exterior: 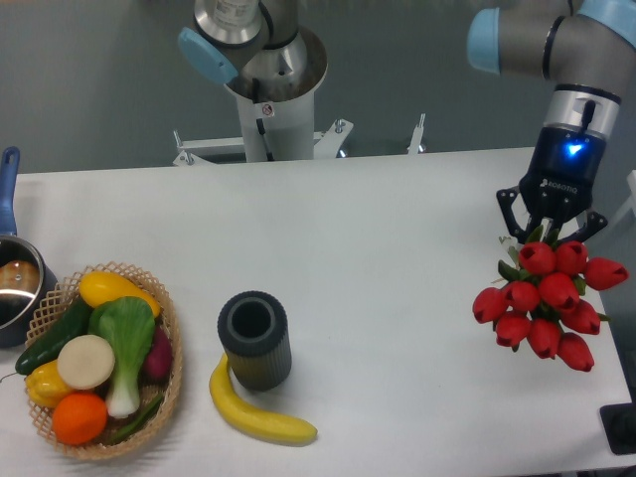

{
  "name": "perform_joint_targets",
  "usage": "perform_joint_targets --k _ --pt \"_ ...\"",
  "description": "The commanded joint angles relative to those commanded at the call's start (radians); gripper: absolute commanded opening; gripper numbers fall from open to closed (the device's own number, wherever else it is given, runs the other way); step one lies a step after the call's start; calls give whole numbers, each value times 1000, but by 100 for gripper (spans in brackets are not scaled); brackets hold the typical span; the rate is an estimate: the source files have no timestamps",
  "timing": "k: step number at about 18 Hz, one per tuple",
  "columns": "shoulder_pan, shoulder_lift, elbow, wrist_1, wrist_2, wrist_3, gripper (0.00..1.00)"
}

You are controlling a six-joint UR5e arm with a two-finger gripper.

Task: Insert the flowers into the vase
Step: 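Lift the held red tulip bunch with the gripper, then carry the tulip bunch over the black vase opening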

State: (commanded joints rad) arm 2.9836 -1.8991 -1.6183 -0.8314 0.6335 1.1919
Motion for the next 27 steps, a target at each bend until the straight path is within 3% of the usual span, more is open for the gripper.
perform_joint_targets --k 7,17,22,27 --pt "-8 -3 -3 2 -8 6 7" --pt "-81 17 -14 5 -251 3 7" --pt "-164 14 -12 6 -276 3 7" --pt "-224 9 -31 6 -440 35 7"
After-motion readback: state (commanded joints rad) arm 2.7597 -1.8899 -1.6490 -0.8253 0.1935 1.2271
